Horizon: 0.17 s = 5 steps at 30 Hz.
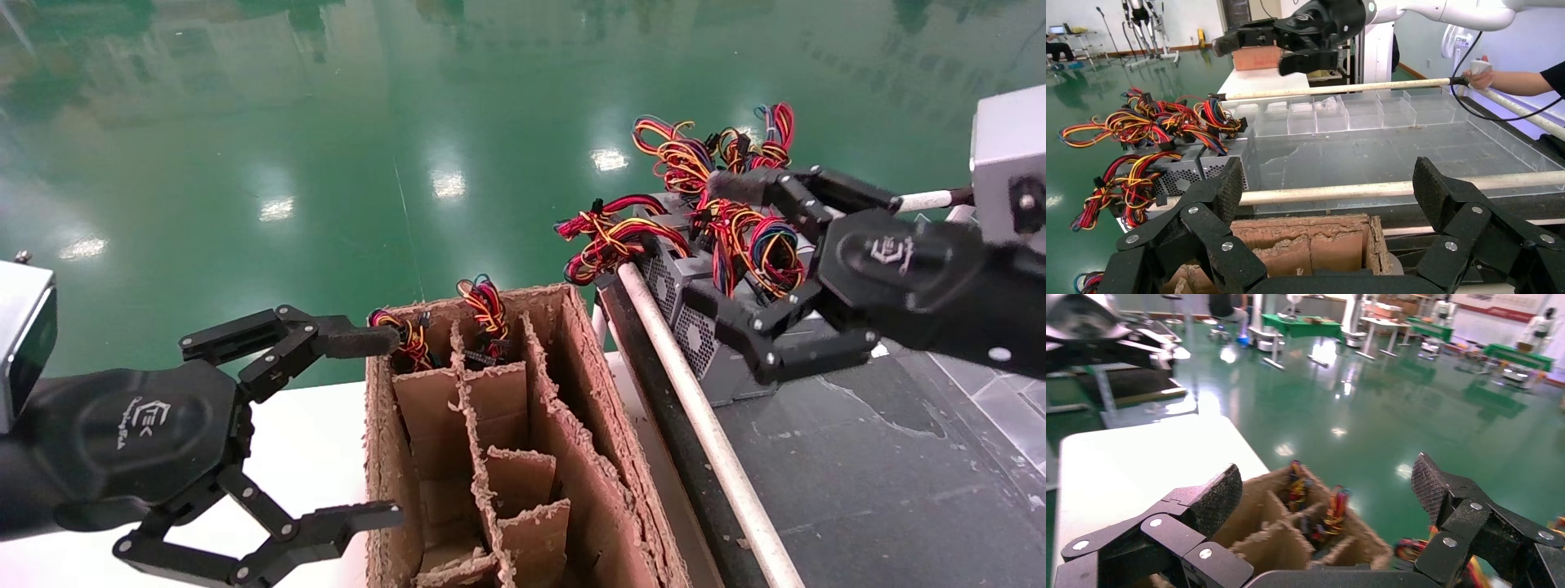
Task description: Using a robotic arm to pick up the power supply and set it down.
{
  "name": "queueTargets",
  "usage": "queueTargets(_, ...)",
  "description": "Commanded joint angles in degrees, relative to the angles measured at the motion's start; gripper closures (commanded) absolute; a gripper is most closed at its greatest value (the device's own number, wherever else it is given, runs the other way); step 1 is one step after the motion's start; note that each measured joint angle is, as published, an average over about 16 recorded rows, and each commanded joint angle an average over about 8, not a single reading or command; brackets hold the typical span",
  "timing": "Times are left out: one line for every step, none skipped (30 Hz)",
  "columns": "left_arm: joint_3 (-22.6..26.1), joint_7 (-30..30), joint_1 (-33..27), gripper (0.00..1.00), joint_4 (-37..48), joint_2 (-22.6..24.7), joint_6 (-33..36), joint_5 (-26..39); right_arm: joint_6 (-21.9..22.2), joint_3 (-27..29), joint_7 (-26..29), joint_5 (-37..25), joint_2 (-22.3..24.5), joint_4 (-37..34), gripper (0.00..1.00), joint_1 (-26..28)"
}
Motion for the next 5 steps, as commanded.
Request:
queueTargets(0.00,0.00,0.00,0.00,0.00,0.00,0.00,0.00,-1.86,2.68,1.14,-1.08,-0.52,0.80,0.00,-1.78)
queueTargets(0.00,0.00,0.00,0.00,0.00,0.00,0.00,0.00,-2.49,3.58,1.52,-1.45,-0.70,1.07,0.00,-2.38)
queueTargets(0.00,0.00,0.00,0.00,0.00,0.00,0.00,0.00,-2.80,4.03,1.71,-1.63,-0.78,1.21,0.00,-2.68)
queueTargets(0.00,0.00,0.00,0.00,0.00,0.00,0.00,0.00,-3.13,4.50,1.91,-1.82,-0.88,1.35,0.00,-3.00)
queueTargets(0.00,0.00,0.00,0.00,0.00,0.00,0.00,0.00,-3.44,4.95,2.10,-2.00,-0.96,1.48,0.00,-3.29)
